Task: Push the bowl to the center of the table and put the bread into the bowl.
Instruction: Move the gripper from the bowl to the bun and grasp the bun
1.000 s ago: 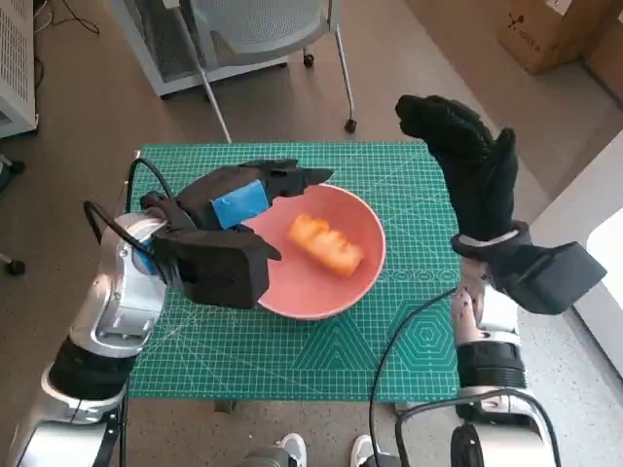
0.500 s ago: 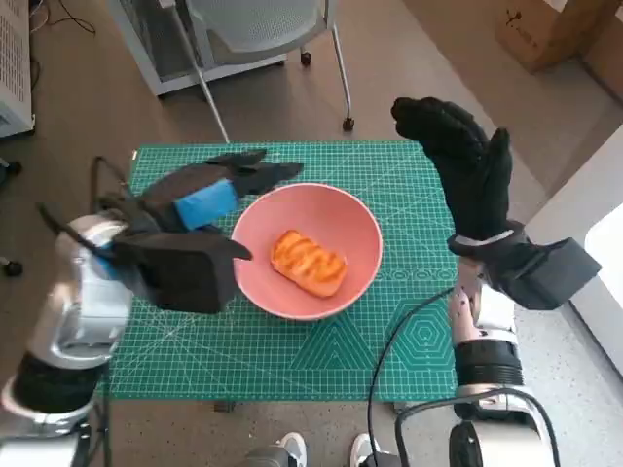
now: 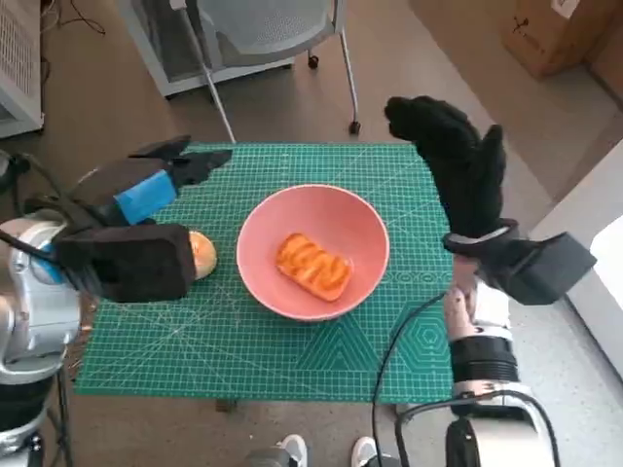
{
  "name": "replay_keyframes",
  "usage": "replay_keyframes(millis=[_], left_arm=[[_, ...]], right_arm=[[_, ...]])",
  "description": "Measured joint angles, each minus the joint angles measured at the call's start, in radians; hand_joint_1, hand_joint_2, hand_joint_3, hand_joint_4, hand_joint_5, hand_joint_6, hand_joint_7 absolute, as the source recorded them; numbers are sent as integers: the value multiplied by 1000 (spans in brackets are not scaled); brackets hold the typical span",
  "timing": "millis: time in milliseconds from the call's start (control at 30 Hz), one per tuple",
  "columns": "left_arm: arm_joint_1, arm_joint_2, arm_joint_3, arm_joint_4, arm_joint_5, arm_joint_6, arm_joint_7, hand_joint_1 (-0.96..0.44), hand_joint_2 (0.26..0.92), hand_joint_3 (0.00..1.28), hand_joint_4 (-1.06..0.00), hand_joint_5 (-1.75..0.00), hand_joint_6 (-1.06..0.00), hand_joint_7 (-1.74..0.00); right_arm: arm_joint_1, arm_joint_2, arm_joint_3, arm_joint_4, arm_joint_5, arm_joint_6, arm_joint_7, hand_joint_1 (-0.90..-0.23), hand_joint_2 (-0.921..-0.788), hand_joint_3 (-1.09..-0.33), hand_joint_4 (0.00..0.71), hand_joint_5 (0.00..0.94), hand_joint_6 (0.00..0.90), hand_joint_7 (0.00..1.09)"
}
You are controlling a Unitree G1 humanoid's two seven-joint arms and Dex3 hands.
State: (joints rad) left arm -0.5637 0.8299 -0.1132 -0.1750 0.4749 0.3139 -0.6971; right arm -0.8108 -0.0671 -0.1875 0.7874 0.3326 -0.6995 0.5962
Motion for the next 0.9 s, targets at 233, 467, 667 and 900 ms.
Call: replay_keyframes(millis=[233, 467, 667, 900], left_arm=[[33, 17, 3, 57, 13, -6, 23, 230, 794, 6, -6, -2, -209, -3], [33, 20, -5, 131, 37, -9, 40, 201, 790, 5, -21, -6, -216, -6], [29, 15, -39, 220, 47, -11, 45, 167, 794, 9, -12, -1, -205, -1], [-11, -25, -98, 348, 74, -18, 57, 100, 785, 4, -4, 0, -194, 0]], right_arm=[[-3, -1, -4, 5, 5, 1, 7, -521, -921, -402, 274, 0, 478, 4], [-6, -1, -4, 6, 5, 1, 11, -516, -921, -401, 276, 1, 480, 4], [-10, -3, -4, 9, 4, 1, 13, -523, -921, -405, 274, 0, 478, 3], [-15, -11, -5, 13, 5, 1, 19, -529, -921, -405, 275, 1, 479, 3]])
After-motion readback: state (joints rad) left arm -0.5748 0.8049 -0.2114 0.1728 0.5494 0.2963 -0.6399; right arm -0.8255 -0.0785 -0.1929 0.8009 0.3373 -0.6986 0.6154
